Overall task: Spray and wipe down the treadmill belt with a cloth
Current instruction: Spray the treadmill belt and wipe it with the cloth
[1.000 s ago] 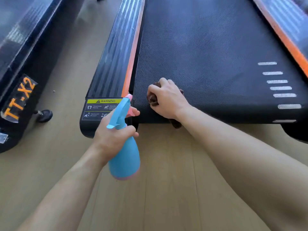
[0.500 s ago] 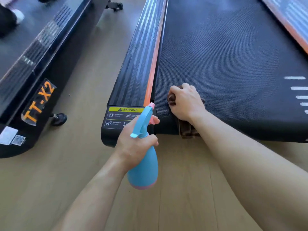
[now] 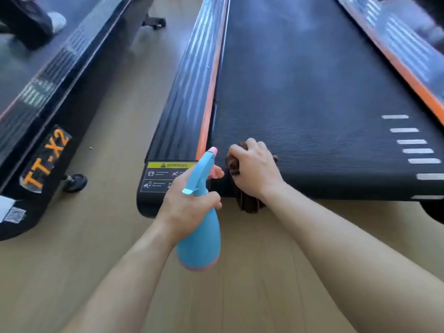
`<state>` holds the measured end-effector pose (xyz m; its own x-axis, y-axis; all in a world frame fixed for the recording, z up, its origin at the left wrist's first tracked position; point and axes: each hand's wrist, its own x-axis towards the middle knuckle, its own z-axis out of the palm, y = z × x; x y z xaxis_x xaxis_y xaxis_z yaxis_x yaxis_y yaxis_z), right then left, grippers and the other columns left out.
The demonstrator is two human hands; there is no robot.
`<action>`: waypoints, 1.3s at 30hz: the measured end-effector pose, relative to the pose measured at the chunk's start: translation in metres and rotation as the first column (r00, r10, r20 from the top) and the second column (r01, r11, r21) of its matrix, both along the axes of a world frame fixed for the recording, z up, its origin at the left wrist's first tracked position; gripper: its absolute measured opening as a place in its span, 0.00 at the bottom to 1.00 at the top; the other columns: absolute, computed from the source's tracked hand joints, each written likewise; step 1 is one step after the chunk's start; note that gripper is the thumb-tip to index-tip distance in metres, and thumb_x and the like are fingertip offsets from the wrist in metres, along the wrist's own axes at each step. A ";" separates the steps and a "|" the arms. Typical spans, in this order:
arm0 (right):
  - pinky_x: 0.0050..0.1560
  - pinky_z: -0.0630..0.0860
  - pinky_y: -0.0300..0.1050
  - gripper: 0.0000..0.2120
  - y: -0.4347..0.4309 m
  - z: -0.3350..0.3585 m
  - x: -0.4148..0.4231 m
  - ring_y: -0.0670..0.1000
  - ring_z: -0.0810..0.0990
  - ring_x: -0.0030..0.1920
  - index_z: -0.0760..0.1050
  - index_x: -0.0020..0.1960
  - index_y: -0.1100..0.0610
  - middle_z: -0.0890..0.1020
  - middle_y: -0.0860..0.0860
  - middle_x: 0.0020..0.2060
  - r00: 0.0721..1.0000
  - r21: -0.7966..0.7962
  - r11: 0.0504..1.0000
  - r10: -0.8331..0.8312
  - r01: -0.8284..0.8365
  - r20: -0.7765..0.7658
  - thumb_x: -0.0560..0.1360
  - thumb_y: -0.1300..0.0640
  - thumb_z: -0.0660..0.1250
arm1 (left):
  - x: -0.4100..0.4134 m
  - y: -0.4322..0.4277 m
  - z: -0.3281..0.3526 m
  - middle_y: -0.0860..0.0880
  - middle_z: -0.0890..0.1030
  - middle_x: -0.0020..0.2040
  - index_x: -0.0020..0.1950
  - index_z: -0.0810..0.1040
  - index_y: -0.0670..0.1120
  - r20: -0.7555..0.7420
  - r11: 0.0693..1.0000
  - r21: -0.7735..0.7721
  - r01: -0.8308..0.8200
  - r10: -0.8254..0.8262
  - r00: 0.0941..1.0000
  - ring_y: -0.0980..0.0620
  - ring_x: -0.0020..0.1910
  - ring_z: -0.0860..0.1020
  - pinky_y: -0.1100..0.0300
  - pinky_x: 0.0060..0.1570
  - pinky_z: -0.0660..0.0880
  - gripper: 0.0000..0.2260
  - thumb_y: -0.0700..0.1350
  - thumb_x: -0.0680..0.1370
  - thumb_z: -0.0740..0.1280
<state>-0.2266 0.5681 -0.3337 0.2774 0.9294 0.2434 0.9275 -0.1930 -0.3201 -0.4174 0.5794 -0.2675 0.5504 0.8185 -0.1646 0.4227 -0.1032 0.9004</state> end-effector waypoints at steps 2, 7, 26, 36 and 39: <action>0.46 0.76 0.56 0.16 -0.033 -0.004 0.017 0.61 0.72 0.45 0.76 0.52 0.55 0.74 0.59 0.47 0.997 0.009 0.998 0.056 -0.057 0.044 0.66 0.58 0.72 | 0.008 -0.006 -0.001 0.61 0.83 0.57 0.64 0.78 0.68 -0.001 1.000 -0.009 0.018 -0.018 1.000 0.56 0.46 0.79 0.61 0.50 0.73 0.31 0.44 0.64 0.69; 0.57 0.73 0.54 0.10 -0.087 -0.002 0.123 0.63 0.72 0.54 0.77 0.55 0.53 0.74 0.58 0.52 0.928 -0.010 0.928 -0.373 0.372 -0.005 0.74 0.53 0.68 | 0.038 -0.020 -0.006 0.57 0.84 0.55 0.57 0.80 0.64 -0.022 0.995 -0.059 0.075 -0.077 0.997 0.48 0.46 0.84 0.53 0.53 0.77 0.24 0.46 0.63 0.68; 0.57 0.74 0.54 0.11 -0.167 0.007 0.127 0.61 0.70 0.54 0.77 0.55 0.51 0.72 0.56 0.55 0.928 -0.160 0.918 -0.371 0.364 -0.021 0.74 0.52 0.69 | 0.100 -0.089 -0.008 0.58 0.84 0.58 0.50 0.79 0.73 -0.032 0.982 -0.051 0.182 -0.184 0.983 0.51 0.48 0.82 0.53 0.53 0.77 0.24 0.45 0.62 0.71; 0.56 0.74 0.51 0.10 -0.363 0.096 0.056 0.54 0.67 0.51 0.75 0.54 0.47 0.68 0.49 0.48 0.842 -0.532 0.791 -0.483 0.302 -0.241 0.73 0.54 0.70 | 0.080 -0.193 0.115 0.66 0.79 0.54 0.57 0.77 0.62 -0.157 0.954 -0.198 0.224 -0.256 0.954 0.59 0.39 0.75 0.71 0.41 0.71 0.21 0.38 0.73 0.71; 0.56 0.73 0.51 0.10 -0.401 0.152 0.066 0.54 0.68 0.52 0.76 0.54 0.46 0.69 0.49 0.49 0.806 -0.575 0.755 -0.534 0.317 -0.257 0.74 0.54 0.69 | 0.091 -0.228 0.162 0.60 0.79 0.48 0.58 0.77 0.62 -0.247 0.946 -0.222 0.236 -0.289 0.925 0.59 0.37 0.74 0.62 0.43 0.71 0.21 0.36 0.75 0.71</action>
